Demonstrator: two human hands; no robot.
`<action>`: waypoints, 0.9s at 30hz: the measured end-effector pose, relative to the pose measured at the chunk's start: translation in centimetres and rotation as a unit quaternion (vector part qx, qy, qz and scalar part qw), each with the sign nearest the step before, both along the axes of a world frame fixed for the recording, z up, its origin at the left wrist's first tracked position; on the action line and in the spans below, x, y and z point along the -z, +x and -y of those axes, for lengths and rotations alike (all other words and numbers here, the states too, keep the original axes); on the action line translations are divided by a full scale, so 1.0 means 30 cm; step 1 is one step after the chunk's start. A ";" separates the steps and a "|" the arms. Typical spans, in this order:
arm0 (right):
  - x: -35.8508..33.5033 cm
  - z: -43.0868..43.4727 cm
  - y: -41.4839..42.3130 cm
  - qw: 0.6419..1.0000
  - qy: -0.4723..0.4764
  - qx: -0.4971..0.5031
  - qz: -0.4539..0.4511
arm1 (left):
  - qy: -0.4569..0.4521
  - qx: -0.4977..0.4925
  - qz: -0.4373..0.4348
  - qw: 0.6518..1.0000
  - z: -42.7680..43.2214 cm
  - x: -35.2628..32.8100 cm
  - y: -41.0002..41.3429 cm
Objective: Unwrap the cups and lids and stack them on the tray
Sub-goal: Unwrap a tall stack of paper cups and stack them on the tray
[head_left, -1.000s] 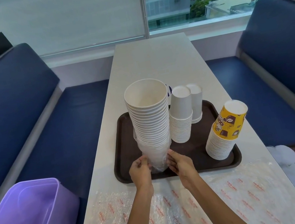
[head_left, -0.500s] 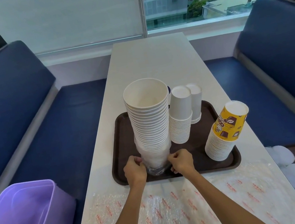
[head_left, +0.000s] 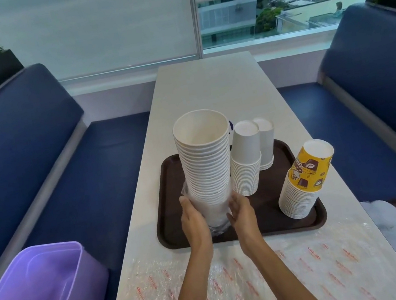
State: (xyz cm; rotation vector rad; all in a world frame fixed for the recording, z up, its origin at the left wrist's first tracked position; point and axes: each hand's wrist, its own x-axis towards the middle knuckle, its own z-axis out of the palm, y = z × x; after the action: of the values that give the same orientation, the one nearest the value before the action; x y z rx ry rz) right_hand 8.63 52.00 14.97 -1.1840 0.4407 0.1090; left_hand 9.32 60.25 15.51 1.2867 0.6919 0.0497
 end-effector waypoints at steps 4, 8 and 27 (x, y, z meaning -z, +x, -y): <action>0.055 -0.014 0.000 1.000 -0.002 -0.019 -0.021 | 0.007 -0.010 -0.014 1.000 0.016 0.019 -0.013; 0.123 -0.022 0.001 0.998 0.000 -0.037 -0.050 | 0.032 -0.005 -0.021 0.999 0.019 0.041 -0.021; 0.081 0.153 0.106 0.966 -0.243 0.074 0.048 | 0.119 0.007 0.148 0.982 -0.042 -0.045 -0.028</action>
State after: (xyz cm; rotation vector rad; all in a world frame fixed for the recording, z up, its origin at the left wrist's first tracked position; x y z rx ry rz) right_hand 11.81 47.40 12.55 -1.6241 0.4824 -0.1971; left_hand 8.49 61.50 16.85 1.4750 0.4298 0.3152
